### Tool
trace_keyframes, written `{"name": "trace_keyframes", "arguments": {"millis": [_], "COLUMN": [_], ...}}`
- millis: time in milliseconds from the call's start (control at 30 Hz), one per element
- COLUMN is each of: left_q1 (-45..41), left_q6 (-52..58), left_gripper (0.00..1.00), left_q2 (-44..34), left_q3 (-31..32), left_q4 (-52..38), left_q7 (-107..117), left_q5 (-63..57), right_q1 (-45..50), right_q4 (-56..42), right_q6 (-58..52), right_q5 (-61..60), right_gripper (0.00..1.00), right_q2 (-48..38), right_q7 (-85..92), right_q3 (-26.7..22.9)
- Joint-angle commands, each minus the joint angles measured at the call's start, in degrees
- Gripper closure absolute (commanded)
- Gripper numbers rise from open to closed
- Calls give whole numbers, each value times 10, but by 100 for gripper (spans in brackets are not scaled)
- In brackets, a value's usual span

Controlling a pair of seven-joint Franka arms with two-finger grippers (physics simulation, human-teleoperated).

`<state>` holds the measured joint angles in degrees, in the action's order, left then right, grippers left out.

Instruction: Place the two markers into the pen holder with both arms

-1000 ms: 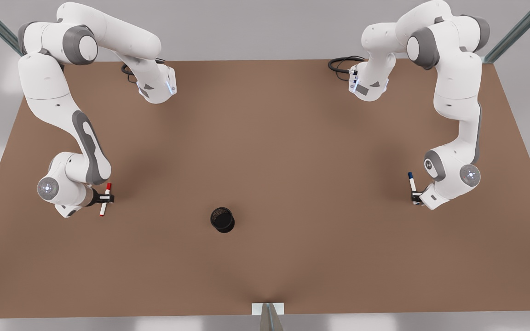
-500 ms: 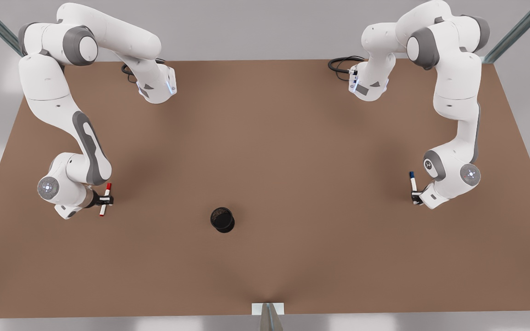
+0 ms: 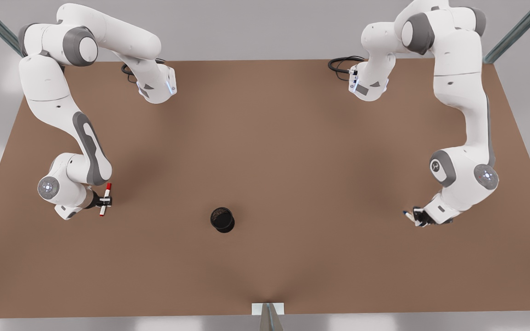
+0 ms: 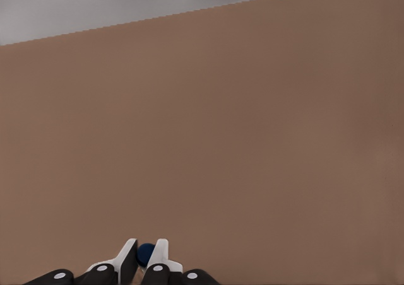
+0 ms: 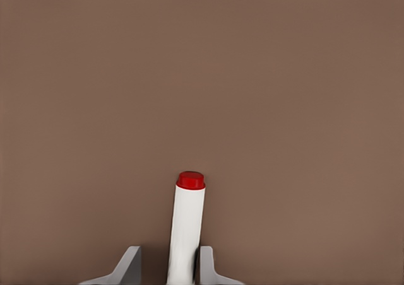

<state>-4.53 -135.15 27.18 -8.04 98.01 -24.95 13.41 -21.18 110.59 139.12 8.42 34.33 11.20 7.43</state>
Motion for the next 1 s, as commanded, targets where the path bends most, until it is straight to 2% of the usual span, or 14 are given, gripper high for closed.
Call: {"name": "trace_keyframes", "arguments": {"millis": [0,167,300,400,533,567,633,700,767,967], "left_q1": [-20,-108,-244,-294,-347,-356,-370,-396,-402,-422], "left_q6": [128,157,166,162,23,-20,-30,-121,-140,-245], "left_gripper": [79,79,79,79,79,79,79,79,79,79], "left_q2": [-6,-20,-28,-25,16,23,45,74,90,129], "left_q3": [2,1,1,2,2,2,2,1,1,0], "left_q4": [-30,-54,-120,-153,-186,-188,-217,-227,-247,-254], "left_q7": [105,230,501,661,851,883,902,953,975,1014], "left_q5": [7,3,5,4,4,3,3,1,1,-1], "right_q1": [0,0,0,0,0,0,0,0,0,-1], "right_q4": [0,0,0,0,0,0,0,0,-1,-11], "right_q6": [2,2,2,2,3,3,3,3,3,-2], "right_q5": [-1,-1,-1,-1,-1,-1,-1,-1,-1,-1], "right_gripper": [52,53,57,59,63,64,65,67,72,74], "right_q2": [0,1,1,2,3,3,3,2,2,-4], "right_q7": [8,8,8,8,8,8,8,8,8,4], "right_q3": [0,0,0,0,0,0,0,0,0,16]}}
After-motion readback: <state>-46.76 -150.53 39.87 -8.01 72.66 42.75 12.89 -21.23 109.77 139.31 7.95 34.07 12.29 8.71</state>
